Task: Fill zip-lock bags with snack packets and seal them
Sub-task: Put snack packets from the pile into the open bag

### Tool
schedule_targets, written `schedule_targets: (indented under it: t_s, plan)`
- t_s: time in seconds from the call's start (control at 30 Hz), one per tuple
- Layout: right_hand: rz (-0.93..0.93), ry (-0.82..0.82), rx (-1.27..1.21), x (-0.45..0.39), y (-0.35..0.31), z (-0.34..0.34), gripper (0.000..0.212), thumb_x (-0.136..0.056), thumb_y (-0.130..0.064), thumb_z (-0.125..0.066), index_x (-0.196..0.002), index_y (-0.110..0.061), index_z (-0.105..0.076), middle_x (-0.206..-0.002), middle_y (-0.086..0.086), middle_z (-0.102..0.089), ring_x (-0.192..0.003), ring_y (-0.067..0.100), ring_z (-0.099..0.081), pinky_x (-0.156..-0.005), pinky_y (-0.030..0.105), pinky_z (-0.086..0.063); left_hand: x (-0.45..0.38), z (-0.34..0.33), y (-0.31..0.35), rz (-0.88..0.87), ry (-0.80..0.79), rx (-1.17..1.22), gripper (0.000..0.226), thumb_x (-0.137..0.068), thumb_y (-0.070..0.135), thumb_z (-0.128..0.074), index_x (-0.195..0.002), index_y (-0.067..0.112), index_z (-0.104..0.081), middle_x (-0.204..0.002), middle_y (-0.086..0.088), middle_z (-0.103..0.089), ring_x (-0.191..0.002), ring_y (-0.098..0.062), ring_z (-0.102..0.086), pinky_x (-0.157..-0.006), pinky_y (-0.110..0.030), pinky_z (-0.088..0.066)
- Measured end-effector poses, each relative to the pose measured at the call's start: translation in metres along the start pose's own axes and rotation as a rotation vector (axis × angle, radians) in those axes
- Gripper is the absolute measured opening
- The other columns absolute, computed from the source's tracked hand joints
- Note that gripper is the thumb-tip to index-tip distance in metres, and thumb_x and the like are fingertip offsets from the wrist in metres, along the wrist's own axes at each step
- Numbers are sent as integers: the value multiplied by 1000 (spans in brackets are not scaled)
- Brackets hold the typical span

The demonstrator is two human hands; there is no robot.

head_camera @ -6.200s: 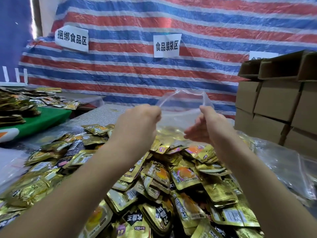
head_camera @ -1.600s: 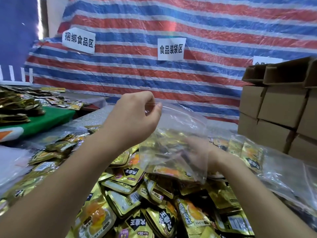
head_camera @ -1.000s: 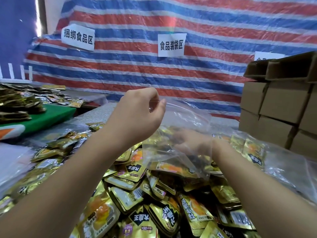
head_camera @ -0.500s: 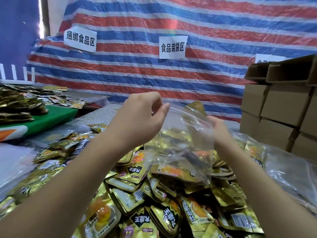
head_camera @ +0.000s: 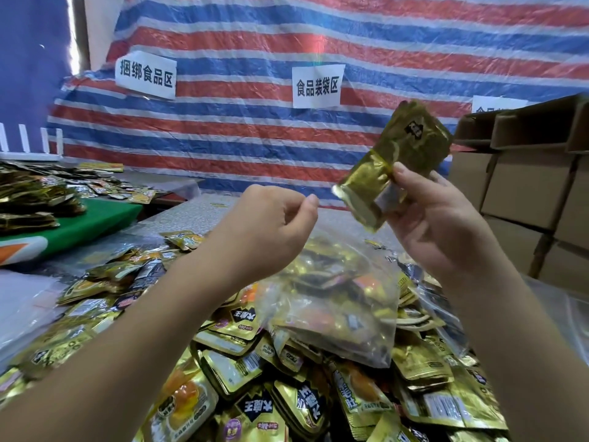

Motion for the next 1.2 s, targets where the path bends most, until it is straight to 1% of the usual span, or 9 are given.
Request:
schedule_targets:
  t_s: [0.1,0.3,0.57,0.63,0.73,0.83,0.93,1.07,1.2]
  plan:
    - [44,-13,191,2,5,-3,37,-78,-8,-68,-113,2,-62,-98,10,-75,-92,21,-73,-83,32,-58,-2,3,-1,-15,51,42,56,-104,33,-41,-66,-6,-58,-59,-21,-59,-52,-30,-50,-54,-45,-37]
    - [-30,-239,670,12,9,-12,28,-76,-8,-71,-104,-9,-72,-98,5,-77,-90,16,-71,-83,26,-58,-4,8,-3,-20,114,67,57,-105,31,-40,-66,-6,-59,-59,-21,-60,-53,-32,-54,-58,-48,-39]
    - [-73,-425,1161,27,-11,-23,17,-96,-6,-61,-107,-12,-71,-95,20,-71,-80,35,-69,-76,57,-58,-4,8,-5,-23,169,61,61,-106,34,-36,-62,-4,-55,-54,-17,-55,-49,-25,-48,-54,-41,-37]
    - [-112,-467,1233,31,-15,-24,16,-96,-8,-60,-104,-17,-71,-92,15,-73,-82,34,-70,-76,54,-59,-3,9,-2,-81,193,29,59,-106,31,-39,-57,0,-51,-49,-14,-51,-49,-24,-46,-47,-31,-33]
    - [-120,-551,1447,36,-16,-30,21,-95,-13,-60,-92,-32,-69,-85,-1,-72,-75,15,-67,-70,35,-58,-1,6,6,-173,180,-41,55,-105,26,-43,-52,16,-38,-43,2,-38,-45,-20,-40,-46,-18,-23]
    - [-107,-625,1679,41,-6,-37,15,-93,-21,-61,-83,-30,-66,-79,-4,-68,-73,10,-62,-70,39,-53,0,2,11,-215,154,-90,52,-103,27,-44,-53,14,-40,-44,6,-34,-41,-13,-34,-47,-19,-22]
    - [-16,-502,1644,40,-7,-44,10,-93,-37,-61,-94,-33,-70,-81,-11,-70,-75,2,-64,-73,30,-56,0,8,10,-229,204,-90,52,-103,29,-42,-55,10,-44,-47,4,-40,-43,-10,-38,-47,-23,-27]
    - [229,-376,1525,38,-23,-49,53,-88,-67,-46,-90,-22,-73,-80,-7,-70,-75,7,-65,-70,33,-56,-1,15,4,-186,254,-23,55,-104,31,-41,-63,-2,-56,-54,-12,-53,-50,-26,-51,-53,-44,-36]
    - [337,-436,1469,40,-25,-49,40,-79,-57,-66,-93,-20,-74,-83,-13,-69,-80,3,-66,-72,23,-56,-2,21,1,-119,317,69,53,-104,30,-42,-64,-2,-56,-55,-8,-56,-51,-20,-55,-53,-44,-41]
Point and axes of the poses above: each hand's wrist, its own x-axis away from the middle knuckle, its own z-axis out of the back of the hand, y = z × x, the point moved 4 cm from there along -x, towards the middle knuckle
